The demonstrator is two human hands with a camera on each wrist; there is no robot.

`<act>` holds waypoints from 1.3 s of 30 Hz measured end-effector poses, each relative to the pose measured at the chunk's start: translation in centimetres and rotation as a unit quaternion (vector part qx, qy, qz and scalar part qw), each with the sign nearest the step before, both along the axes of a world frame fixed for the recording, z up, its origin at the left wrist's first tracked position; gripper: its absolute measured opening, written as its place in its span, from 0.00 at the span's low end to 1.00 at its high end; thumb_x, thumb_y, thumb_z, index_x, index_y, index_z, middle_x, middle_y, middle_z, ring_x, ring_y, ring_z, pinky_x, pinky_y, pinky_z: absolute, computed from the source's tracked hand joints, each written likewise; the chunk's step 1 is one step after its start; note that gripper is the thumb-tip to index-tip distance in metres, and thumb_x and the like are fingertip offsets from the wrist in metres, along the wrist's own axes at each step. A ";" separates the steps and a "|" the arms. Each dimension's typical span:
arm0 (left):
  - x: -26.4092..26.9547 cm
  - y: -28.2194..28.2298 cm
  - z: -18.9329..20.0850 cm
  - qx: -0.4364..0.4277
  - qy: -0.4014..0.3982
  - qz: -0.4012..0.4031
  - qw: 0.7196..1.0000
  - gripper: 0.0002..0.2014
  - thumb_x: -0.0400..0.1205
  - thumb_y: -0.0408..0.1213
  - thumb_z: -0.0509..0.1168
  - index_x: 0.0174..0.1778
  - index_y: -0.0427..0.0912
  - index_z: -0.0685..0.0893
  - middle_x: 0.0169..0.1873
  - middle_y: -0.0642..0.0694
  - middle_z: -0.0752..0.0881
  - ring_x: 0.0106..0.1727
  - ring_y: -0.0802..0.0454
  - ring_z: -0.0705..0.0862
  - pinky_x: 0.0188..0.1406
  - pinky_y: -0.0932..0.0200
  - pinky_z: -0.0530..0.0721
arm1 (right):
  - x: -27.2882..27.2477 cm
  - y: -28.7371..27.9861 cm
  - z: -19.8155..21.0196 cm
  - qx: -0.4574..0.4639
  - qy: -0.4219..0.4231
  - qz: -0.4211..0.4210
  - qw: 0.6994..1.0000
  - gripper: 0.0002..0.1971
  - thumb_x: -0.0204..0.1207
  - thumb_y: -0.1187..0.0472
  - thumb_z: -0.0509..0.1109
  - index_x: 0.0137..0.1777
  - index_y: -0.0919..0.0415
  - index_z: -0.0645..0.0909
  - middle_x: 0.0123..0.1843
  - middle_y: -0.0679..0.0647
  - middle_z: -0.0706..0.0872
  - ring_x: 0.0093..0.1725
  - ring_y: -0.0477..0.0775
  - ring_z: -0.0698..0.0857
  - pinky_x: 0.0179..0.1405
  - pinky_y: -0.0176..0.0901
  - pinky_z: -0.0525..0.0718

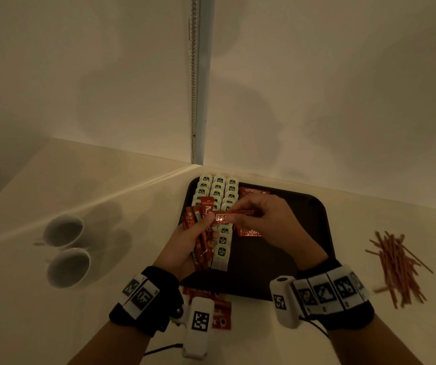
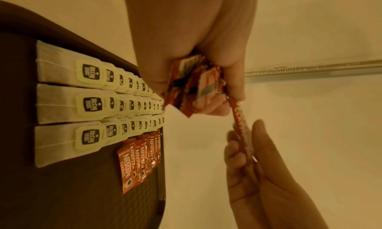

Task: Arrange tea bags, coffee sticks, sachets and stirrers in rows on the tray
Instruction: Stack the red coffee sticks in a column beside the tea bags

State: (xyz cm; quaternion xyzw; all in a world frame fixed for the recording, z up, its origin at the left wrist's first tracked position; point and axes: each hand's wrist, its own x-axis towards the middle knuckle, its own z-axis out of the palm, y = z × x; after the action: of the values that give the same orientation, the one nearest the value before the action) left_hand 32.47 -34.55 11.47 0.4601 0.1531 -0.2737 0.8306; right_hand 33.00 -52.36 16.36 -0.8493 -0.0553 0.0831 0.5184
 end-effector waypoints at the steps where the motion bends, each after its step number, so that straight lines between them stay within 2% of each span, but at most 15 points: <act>1: 0.1 -0.1 0.0 0.008 -0.008 0.008 1.000 0.18 0.73 0.46 0.70 0.55 0.39 0.84 0.30 0.44 0.84 0.25 0.56 0.81 0.23 0.64 0.80 | 0.0 0.1 -0.2 0.011 0.016 -0.006 1.000 0.12 0.69 0.56 0.75 0.51 0.58 0.85 0.43 0.52 0.89 0.38 0.50 0.89 0.40 0.43 0.90; 4: 0.3 -0.3 0.0 0.028 -0.015 0.035 0.999 0.15 0.75 0.43 0.70 0.54 0.38 0.85 0.29 0.45 0.86 0.26 0.55 0.82 0.26 0.63 0.82 | 0.0 0.0 -0.8 0.061 0.068 -0.037 0.995 0.10 0.71 0.61 0.74 0.51 0.61 0.85 0.42 0.54 0.89 0.36 0.47 0.88 0.40 0.39 0.89; 7: 0.6 -0.6 0.0 0.045 -0.012 0.060 0.997 0.13 0.79 0.41 0.69 0.54 0.38 0.84 0.28 0.45 0.86 0.25 0.56 0.82 0.24 0.64 0.82 | -0.1 0.0 -0.9 0.136 0.115 -0.069 0.982 0.06 0.75 0.64 0.69 0.51 0.61 0.84 0.48 0.58 0.87 0.37 0.44 0.88 0.39 0.31 0.86; 9: 0.9 -0.6 0.1 0.063 -0.010 0.069 0.996 0.11 0.79 0.41 0.69 0.52 0.39 0.85 0.27 0.46 0.86 0.24 0.56 0.82 0.22 0.64 0.81 | -0.1 -0.1 -0.9 0.148 0.125 -0.072 0.978 0.06 0.77 0.65 0.67 0.50 0.58 0.84 0.50 0.58 0.86 0.38 0.42 0.88 0.39 0.29 0.85; 12: 1.2 -0.4 0.0 0.079 -0.014 0.070 0.994 0.13 0.78 0.44 0.70 0.52 0.39 0.85 0.27 0.46 0.86 0.24 0.55 0.81 0.24 0.61 0.81 | 0.1 -0.8 -1.0 0.052 0.073 -0.061 0.994 0.06 0.76 0.63 0.69 0.49 0.52 0.85 0.48 0.51 0.87 0.40 0.40 0.86 0.38 0.29 0.83; 14: 1.3 -0.3 -0.1 0.089 -0.016 0.066 0.994 0.13 0.78 0.45 0.70 0.53 0.40 0.84 0.27 0.46 0.87 0.25 0.54 0.81 0.25 0.60 0.81 | 0.3 -1.3 -1.0 0.011 0.049 -0.045 0.998 0.08 0.76 0.63 0.70 0.49 0.49 0.85 0.47 0.46 0.87 0.45 0.40 0.85 0.40 0.29 0.82; 18: 1.4 -0.1 -0.1 0.094 -0.029 0.075 0.992 0.13 0.81 0.44 0.67 0.52 0.38 0.84 0.31 0.46 0.88 0.27 0.56 0.85 0.27 0.60 0.83 | 0.7 -3.4 -1.9 0.007 0.053 -0.064 0.996 0.11 0.78 0.68 0.66 0.50 0.50 0.84 0.54 0.50 0.85 0.51 0.46 0.85 0.44 0.31 0.85; 20: 1.5 0.5 -0.4 0.093 -0.017 0.093 0.991 0.10 0.82 0.45 0.65 0.47 0.41 0.82 0.32 0.47 0.86 0.29 0.53 0.87 0.32 0.56 0.87 | 1.1 -5.1 -3.5 -0.048 0.047 -0.092 0.993 0.10 0.78 0.67 0.66 0.50 0.50 0.83 0.56 0.50 0.83 0.54 0.47 0.83 0.51 0.39 0.84; 22: 1.7 1.3 -0.8 0.091 0.005 0.102 0.991 0.11 0.82 0.47 0.64 0.42 0.43 0.80 0.29 0.49 0.83 0.26 0.51 0.85 0.35 0.52 0.88 | 1.2 -6.9 -5.7 -0.118 0.063 -0.101 0.986 0.09 0.77 0.67 0.67 0.50 0.52 0.81 0.55 0.47 0.82 0.55 0.46 0.82 0.54 0.39 0.82; 24: 1.7 1.8 -1.0 0.079 0.019 0.109 0.991 0.11 0.81 0.48 0.65 0.41 0.44 0.79 0.26 0.51 0.79 0.22 0.53 0.79 0.28 0.55 0.84 | 0.8 -8.0 -8.0 -0.171 0.108 -0.092 0.975 0.08 0.77 0.67 0.68 0.51 0.53 0.80 0.53 0.46 0.82 0.52 0.42 0.81 0.54 0.38 0.79; 26: 1.7 2.0 -1.1 0.072 0.024 0.108 0.991 0.11 0.80 0.50 0.66 0.40 0.45 0.78 0.23 0.52 0.76 0.20 0.55 0.75 0.22 0.61 0.79 | 0.4 -8.7 -10.1 -0.203 0.149 -0.080 0.964 0.08 0.76 0.66 0.69 0.52 0.54 0.80 0.55 0.48 0.82 0.56 0.46 0.81 0.55 0.39 0.77; 28: 1.6 2.3 -1.1 0.066 0.032 0.100 0.992 0.12 0.79 0.50 0.67 0.40 0.46 0.77 0.23 0.52 0.75 0.19 0.56 0.72 0.21 0.63 0.76 | 0.1 -8.8 -11.7 -0.217 0.172 -0.085 0.957 0.09 0.76 0.65 0.70 0.54 0.55 0.81 0.59 0.50 0.82 0.63 0.51 0.80 0.61 0.42 0.76; 30: 1.6 2.5 -1.3 0.060 0.047 0.086 0.993 0.11 0.80 0.48 0.67 0.39 0.46 0.77 0.23 0.52 0.75 0.19 0.56 0.72 0.20 0.63 0.77 | 0.1 -8.6 -12.9 -0.214 0.176 -0.113 0.954 0.10 0.75 0.65 0.70 0.56 0.57 0.81 0.62 0.52 0.81 0.64 0.51 0.78 0.63 0.44 0.74; 34: 1.4 2.8 -1.7 0.046 0.060 0.075 0.994 0.05 0.81 0.40 0.60 0.44 0.43 0.76 0.28 0.49 0.77 0.22 0.53 0.75 0.23 0.60 0.81 | 0.6 -8.0 -13.9 -0.185 0.152 -0.179 0.954 0.08 0.75 0.67 0.71 0.52 0.57 0.81 0.59 0.52 0.83 0.59 0.47 0.79 0.56 0.37 0.74; 39: 1.3 3.0 -1.8 0.055 0.067 0.073 0.994 0.06 0.83 0.37 0.58 0.50 0.40 0.78 0.34 0.45 0.81 0.24 0.49 0.80 0.28 0.57 0.85 | 0.8 -7.7 -14.4 -0.166 0.136 -0.213 0.953 0.07 0.75 0.67 0.71 0.51 0.58 0.82 0.55 0.53 0.84 0.54 0.46 0.79 0.54 0.36 0.74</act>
State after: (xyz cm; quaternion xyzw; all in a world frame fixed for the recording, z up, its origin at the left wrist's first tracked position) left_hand 33.75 -31.52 9.68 0.4731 0.2564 -0.2336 0.8098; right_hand 33.79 -60.04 2.00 -0.8963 0.2121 0.0934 0.3781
